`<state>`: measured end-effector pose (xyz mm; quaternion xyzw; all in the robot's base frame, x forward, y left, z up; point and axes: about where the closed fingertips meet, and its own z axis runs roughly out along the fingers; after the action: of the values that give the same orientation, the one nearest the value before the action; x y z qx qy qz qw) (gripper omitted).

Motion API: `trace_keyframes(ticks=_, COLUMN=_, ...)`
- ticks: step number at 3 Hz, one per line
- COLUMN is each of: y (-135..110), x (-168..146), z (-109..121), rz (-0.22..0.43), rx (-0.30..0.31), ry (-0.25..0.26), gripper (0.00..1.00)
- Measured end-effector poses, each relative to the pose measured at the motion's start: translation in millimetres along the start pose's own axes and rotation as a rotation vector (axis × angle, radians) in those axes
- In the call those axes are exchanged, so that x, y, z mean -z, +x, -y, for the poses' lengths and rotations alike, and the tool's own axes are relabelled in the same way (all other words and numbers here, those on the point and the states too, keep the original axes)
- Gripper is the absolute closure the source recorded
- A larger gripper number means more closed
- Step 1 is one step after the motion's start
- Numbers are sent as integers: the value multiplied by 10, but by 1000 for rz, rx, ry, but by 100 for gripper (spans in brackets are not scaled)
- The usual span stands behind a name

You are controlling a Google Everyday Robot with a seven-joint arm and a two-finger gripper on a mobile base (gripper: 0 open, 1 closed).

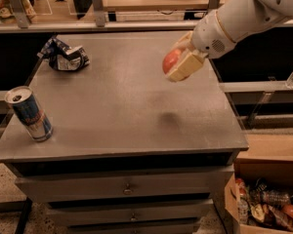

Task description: Move apple near redbull can

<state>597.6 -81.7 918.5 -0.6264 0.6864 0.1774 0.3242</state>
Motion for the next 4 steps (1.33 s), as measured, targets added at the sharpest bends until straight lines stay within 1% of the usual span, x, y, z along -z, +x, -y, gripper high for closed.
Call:
trace_keyframes(ticks=1, y=-523, x=-223, z=-210, rz=70, rx=90, ry=-78, gripper=100)
trace_keyframes(ticks=2, y=-1017, x=-619, z=-541, rz=90, rx=210, ry=-175, gripper=100)
trace_keyframes(ticks=3, y=-1308, x=-915, z=-773, rz=92, rx=294, ry=-246, gripper=100)
trace_keyframes(ticks=4, y=-1464, x=-1166, z=-937, rz=90, rx=343, ry=-306, gripper=100)
